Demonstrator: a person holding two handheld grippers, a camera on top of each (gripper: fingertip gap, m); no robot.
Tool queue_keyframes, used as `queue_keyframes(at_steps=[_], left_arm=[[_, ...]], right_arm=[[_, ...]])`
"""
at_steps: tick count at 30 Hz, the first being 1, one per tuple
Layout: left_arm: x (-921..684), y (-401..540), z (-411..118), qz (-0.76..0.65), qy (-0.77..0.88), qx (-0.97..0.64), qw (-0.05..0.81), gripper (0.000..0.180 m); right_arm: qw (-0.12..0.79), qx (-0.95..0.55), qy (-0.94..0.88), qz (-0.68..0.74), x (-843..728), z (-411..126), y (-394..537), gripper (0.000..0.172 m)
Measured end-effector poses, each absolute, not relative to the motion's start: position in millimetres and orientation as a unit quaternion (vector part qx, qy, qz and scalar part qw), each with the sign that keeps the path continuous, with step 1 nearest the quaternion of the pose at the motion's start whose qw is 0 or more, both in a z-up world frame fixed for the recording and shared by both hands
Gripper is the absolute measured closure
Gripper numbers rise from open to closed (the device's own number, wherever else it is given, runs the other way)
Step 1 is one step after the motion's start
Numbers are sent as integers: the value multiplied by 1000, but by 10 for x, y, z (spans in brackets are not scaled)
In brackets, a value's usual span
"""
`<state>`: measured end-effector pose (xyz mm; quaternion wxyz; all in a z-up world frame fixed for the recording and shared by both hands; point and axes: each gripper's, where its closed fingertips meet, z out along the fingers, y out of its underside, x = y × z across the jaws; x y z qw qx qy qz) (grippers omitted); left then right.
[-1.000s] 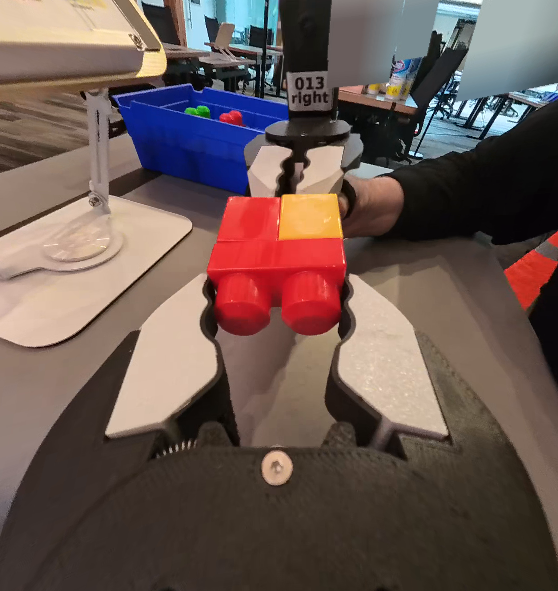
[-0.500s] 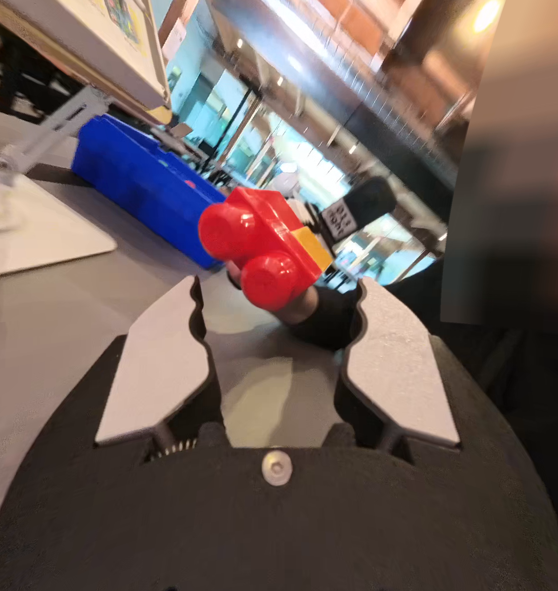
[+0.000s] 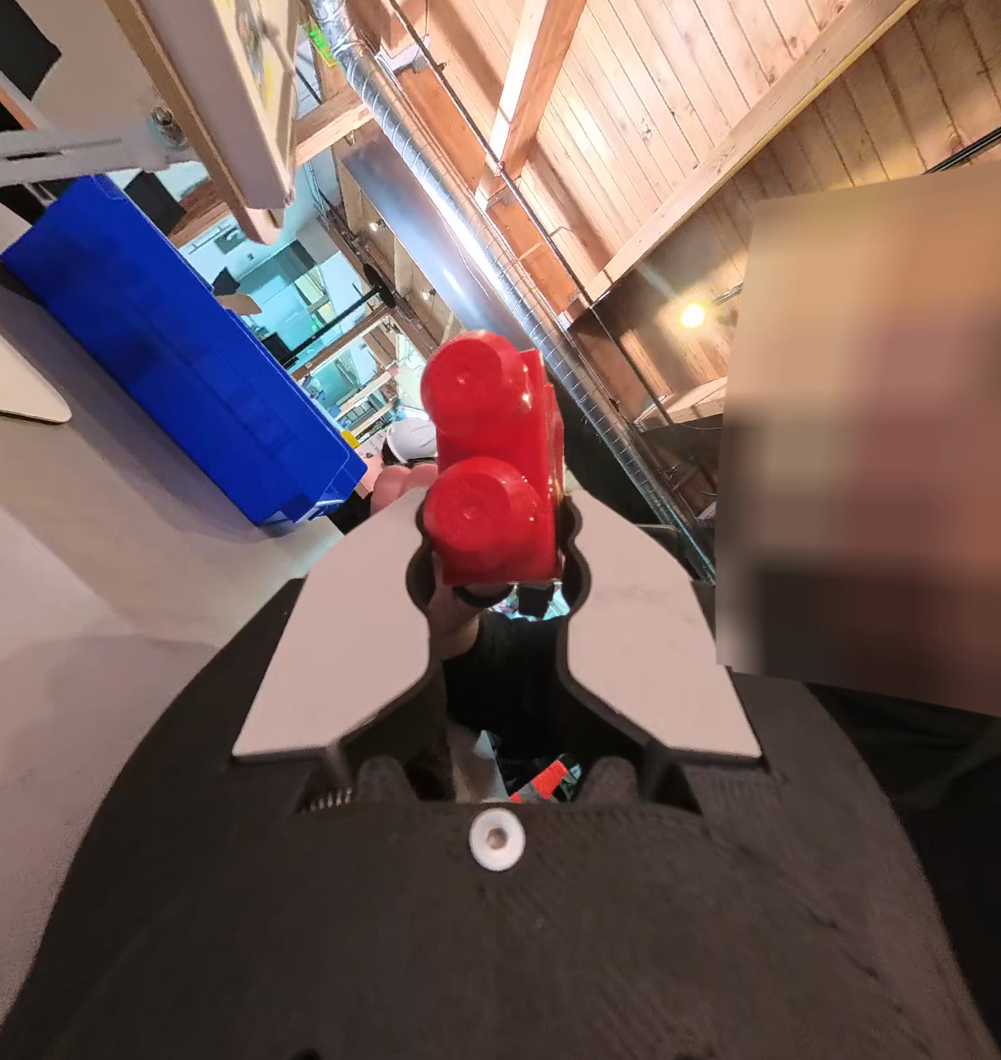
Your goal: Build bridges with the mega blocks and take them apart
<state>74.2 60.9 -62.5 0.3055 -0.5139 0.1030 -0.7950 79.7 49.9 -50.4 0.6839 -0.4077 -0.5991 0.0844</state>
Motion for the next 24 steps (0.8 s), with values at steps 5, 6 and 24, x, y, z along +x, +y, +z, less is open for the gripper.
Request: queue_keyframes(at_steps=[5, 6, 24], left_arm=[[718, 634, -594, -765, 121, -529, 347, 143], [714, 632, -590, -764, 121, -529, 350, 143], [664, 691, -628, -581, 287, -627, 432, 143]], right_arm=[[679, -425, -589, 108, 804, -520, 537, 167], [679, -424, -589, 110, 801, -516, 534, 167], [458, -563, -433, 535, 843, -549, 730, 132]])
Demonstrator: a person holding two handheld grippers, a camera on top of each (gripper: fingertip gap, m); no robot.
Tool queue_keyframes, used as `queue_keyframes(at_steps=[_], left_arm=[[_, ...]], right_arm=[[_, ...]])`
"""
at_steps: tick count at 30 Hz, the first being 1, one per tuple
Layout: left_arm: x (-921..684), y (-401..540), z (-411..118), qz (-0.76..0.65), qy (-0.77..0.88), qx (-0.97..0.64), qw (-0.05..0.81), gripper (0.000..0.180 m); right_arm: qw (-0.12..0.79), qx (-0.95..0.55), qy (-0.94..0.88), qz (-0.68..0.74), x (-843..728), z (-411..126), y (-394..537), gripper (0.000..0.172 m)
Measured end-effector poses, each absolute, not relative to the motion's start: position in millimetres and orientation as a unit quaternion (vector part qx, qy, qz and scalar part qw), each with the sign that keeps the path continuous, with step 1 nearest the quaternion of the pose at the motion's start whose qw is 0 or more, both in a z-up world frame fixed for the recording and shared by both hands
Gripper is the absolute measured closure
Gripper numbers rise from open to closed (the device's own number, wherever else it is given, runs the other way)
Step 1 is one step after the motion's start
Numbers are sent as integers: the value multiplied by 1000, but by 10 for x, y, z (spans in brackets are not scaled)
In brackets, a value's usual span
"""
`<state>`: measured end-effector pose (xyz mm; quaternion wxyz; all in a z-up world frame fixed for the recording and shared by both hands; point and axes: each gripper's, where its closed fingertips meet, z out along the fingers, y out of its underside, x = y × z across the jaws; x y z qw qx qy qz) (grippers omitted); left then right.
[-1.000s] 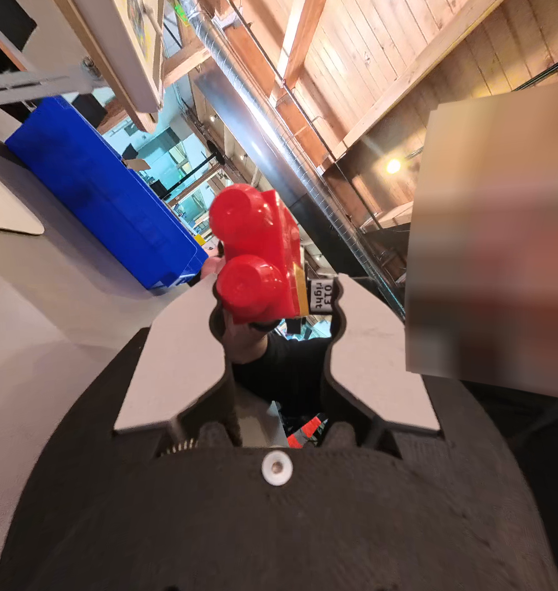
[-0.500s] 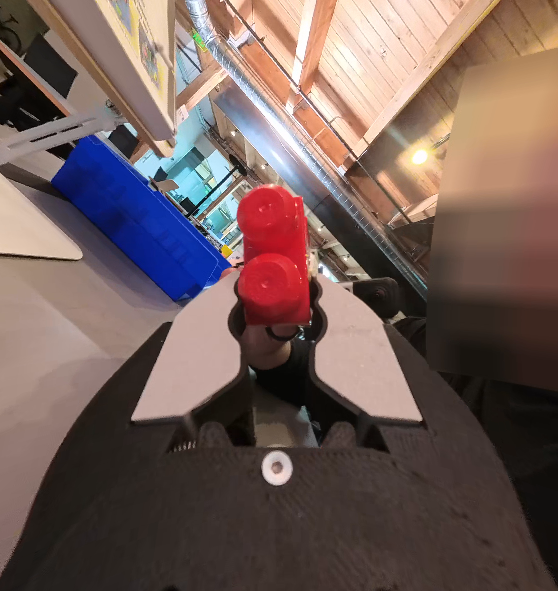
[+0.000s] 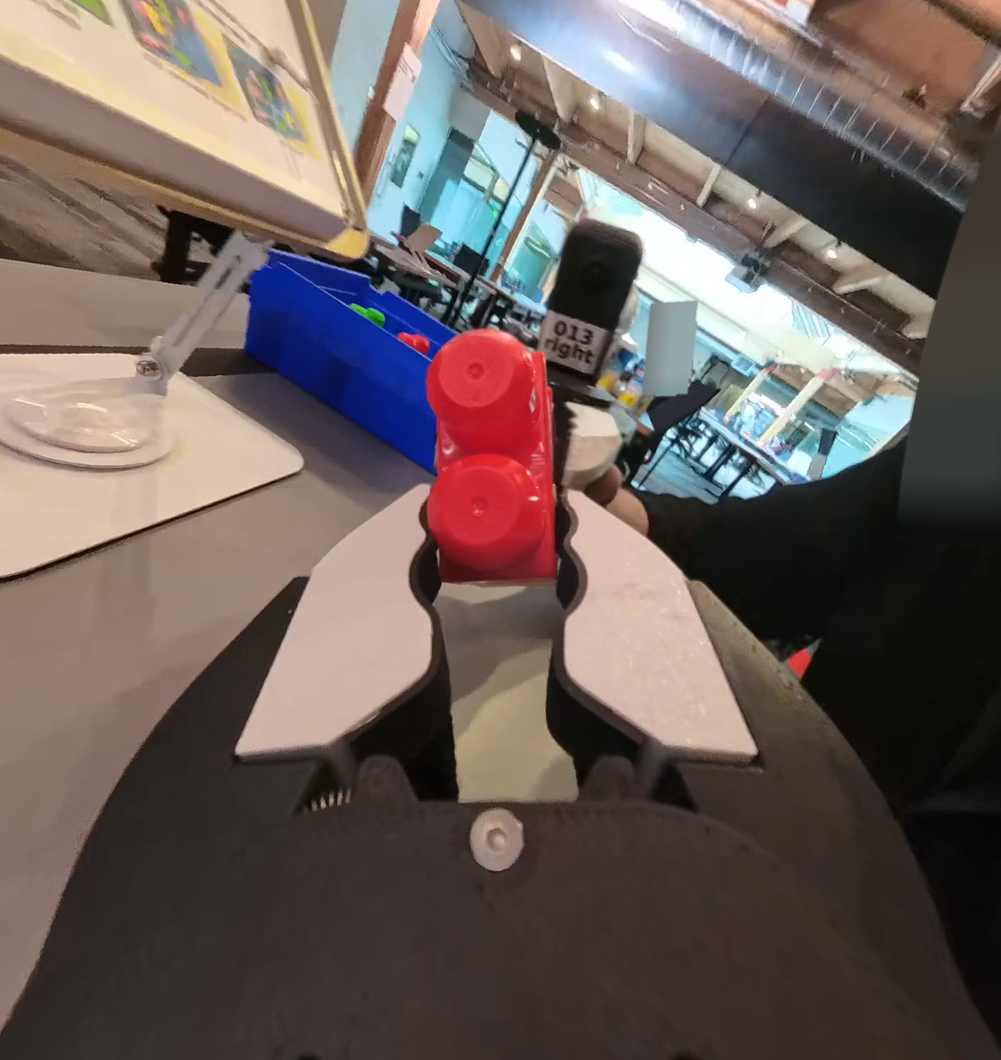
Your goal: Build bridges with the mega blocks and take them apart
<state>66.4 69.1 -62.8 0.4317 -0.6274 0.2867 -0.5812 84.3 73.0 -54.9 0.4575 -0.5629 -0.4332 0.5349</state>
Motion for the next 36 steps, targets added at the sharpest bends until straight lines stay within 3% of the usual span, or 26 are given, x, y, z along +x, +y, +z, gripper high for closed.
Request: queue_keyframes(at_steps=[8, 28, 30, 31, 34, 36], left_arm=[[705, 662, -630, -582, 294, -620, 436, 144], [721, 637, -683, -579, 315, -618, 428, 144], [693, 646, -629, -593, 307, -608, 429, 124], [666, 657, -601, -585, 311, -605, 440, 123], [631, 642, -527, -567, 335, -600, 454, 130], [680, 584, -573, -557, 364, -603, 440, 145]], right_arm=[[435, -548, -385, 602, 849, -521, 701, 136], [426, -550, -389, 604, 852, -546, 705, 136], [430, -539, -401, 603, 859, -524, 672, 136], [428, -537, -409, 601, 855, -534, 652, 136], [424, -535, -429, 591, 821, -575, 598, 136], [424, -536, -444, 579, 788, -611, 561, 136]])
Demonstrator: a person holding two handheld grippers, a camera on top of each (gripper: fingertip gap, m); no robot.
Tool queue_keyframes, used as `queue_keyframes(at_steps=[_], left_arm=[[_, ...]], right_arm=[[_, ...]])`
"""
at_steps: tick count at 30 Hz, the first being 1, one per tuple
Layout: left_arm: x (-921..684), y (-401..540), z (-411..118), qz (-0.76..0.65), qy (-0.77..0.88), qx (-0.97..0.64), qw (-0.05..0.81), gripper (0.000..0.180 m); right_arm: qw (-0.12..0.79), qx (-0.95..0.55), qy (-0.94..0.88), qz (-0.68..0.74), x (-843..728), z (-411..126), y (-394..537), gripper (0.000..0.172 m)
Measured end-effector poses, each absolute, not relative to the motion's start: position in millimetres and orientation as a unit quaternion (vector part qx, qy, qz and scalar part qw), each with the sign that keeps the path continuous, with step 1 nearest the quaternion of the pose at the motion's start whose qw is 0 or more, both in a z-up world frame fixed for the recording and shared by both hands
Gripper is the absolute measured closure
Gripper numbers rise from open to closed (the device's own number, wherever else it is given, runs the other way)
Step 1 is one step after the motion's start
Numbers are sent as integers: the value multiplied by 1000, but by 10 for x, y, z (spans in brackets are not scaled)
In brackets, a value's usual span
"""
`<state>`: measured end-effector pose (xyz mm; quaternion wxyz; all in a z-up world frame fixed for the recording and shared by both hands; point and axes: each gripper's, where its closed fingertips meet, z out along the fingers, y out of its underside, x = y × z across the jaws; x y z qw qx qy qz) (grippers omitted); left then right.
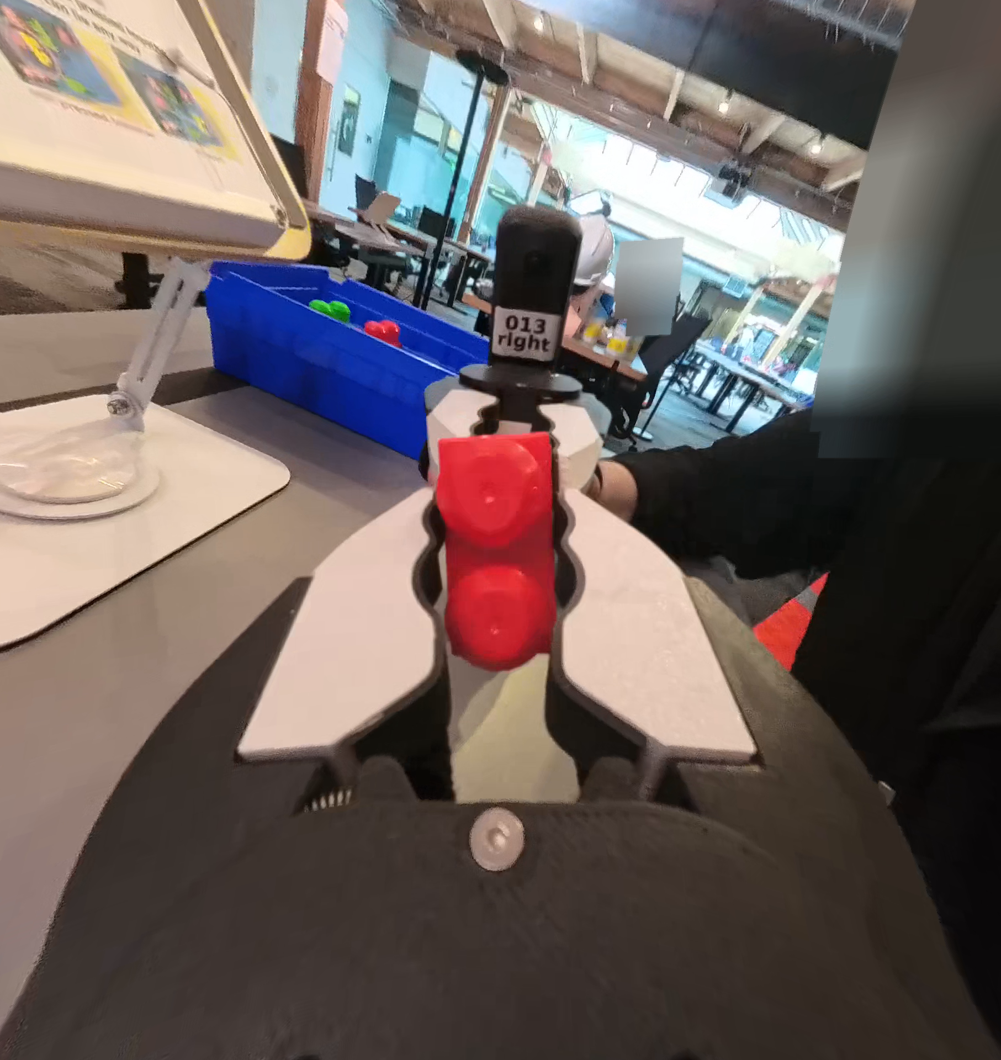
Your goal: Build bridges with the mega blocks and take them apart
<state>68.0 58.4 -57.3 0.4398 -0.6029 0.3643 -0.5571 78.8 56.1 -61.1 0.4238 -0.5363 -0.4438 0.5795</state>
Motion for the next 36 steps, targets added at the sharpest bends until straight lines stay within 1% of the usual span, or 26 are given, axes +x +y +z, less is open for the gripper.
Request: queue_keyframes(at_steps=[7, 11, 14, 19, 21, 22, 36], left_arm=[[712, 536, -646, -561, 375, -603, 426, 144], [802, 444, -849, -525, 421, -624, 396, 144], [830, 426, -893, -526, 423, -625, 393, 144], [830, 429, -836, -528, 421, -617, 404, 145], [810, 416, -747, -543, 414, -599, 418, 143], [802, 413, -732, -539, 417, -596, 426, 145], [875, 341, -943, -441, 485, -624, 427, 145]], right_arm=[[430, -530, -467, 562, 797, -618, 527, 137], [423, -521, -489, 557, 813, -581, 482, 137], [408, -524, -503, 553, 830, -595, 468, 137], [405, -520, -497, 564, 839, -586, 467, 137], [398, -519, -501, 566, 822, -614, 437, 137], [394, -518, -505, 567, 810, -636, 416, 137], [375, -511, -539, 555, 828, -709, 348, 138]])
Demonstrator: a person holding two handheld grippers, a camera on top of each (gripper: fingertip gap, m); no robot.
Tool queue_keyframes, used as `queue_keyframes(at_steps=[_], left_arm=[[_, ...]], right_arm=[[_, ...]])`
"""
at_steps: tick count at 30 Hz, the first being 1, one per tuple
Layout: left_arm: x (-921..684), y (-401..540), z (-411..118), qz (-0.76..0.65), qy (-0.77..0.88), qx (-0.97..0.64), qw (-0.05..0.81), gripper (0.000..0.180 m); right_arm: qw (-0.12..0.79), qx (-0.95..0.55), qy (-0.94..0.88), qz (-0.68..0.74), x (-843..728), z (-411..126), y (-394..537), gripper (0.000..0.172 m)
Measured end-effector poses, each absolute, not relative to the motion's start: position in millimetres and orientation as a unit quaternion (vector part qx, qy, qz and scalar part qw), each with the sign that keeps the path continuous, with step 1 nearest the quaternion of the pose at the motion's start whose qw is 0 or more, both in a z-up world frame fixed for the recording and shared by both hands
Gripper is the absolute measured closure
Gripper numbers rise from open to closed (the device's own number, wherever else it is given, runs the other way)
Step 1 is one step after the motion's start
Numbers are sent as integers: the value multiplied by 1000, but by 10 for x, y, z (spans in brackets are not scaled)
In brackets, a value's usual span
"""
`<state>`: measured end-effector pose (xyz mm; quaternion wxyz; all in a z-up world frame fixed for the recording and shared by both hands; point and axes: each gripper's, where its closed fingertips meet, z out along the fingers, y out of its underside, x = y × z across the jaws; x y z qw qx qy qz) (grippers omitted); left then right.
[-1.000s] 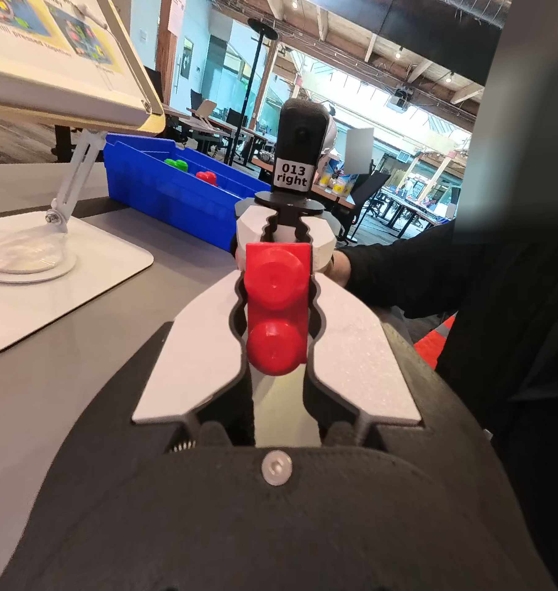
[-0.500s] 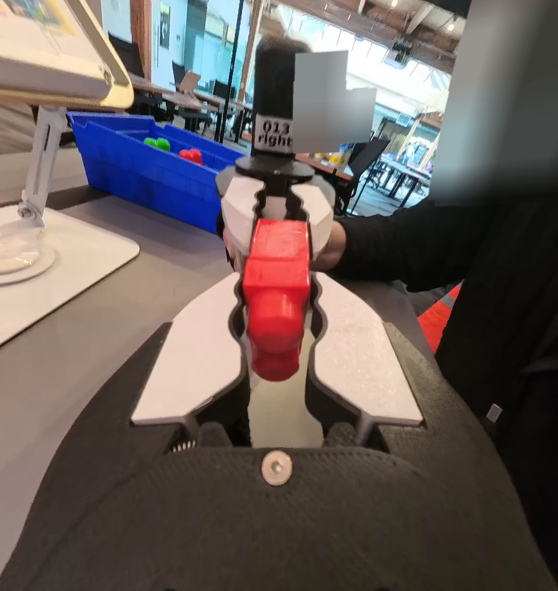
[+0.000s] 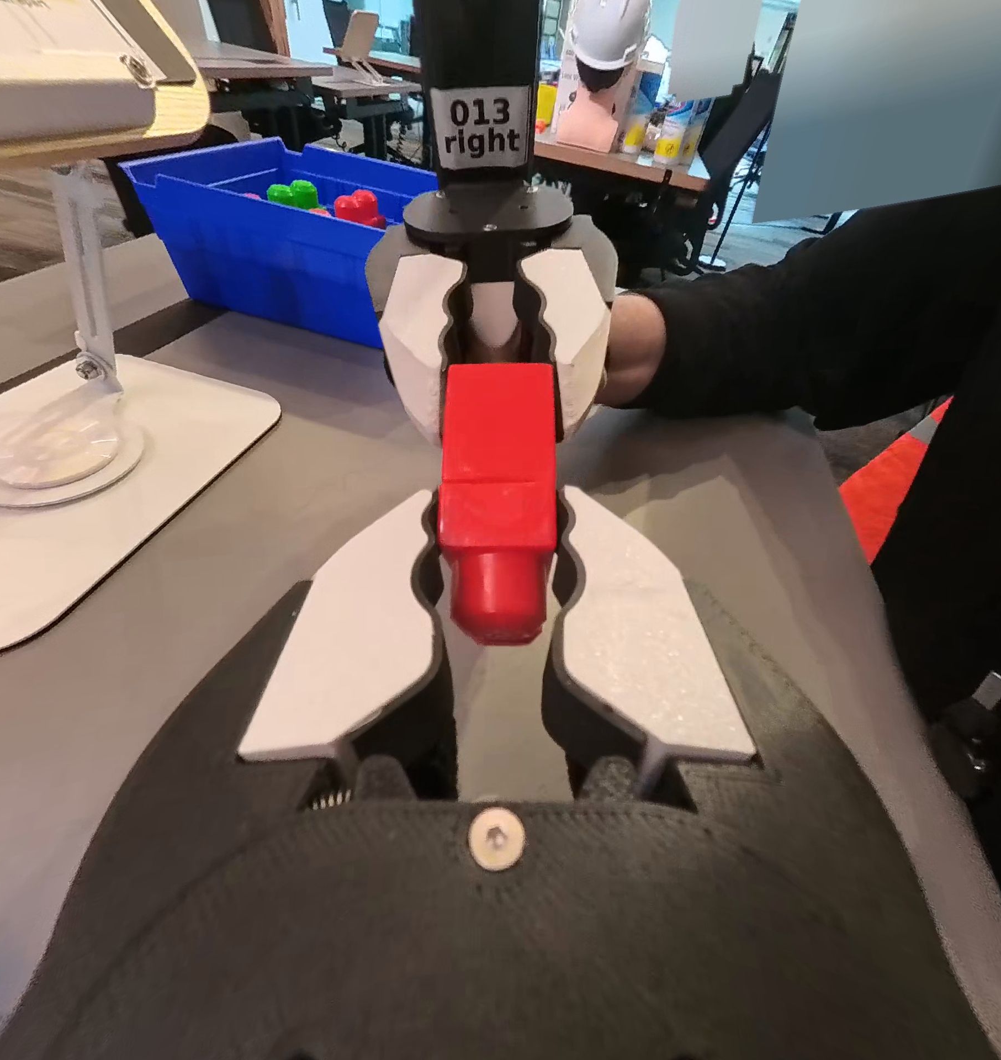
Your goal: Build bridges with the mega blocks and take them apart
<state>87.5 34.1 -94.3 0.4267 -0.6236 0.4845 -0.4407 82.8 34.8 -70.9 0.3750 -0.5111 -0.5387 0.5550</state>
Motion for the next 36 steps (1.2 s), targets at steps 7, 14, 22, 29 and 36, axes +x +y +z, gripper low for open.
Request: queue_keyframes(at_steps=[7, 14, 22, 29, 36], left_arm=[[894, 380, -1026, -432, 477, -639, 422, 145], [772, 631, -872, -519, 362, -642, 433, 145], [802, 623, -770, -556, 341, -618, 439, 145], [830, 650, -873, -576, 320, -626, 416, 126], [973, 623, -954, -578, 322, -636, 398, 146]], right_arm=[[374, -520, -535, 551, 810, -747, 383, 137], [371, -549, -475, 580, 857, -740, 596, 110], [342, -563, -472, 586, 823, -854, 596, 136], [352, -562, -356, 659, 954, -661, 852, 136], [341, -565, -356, 662, 902, -675, 802, 137]])
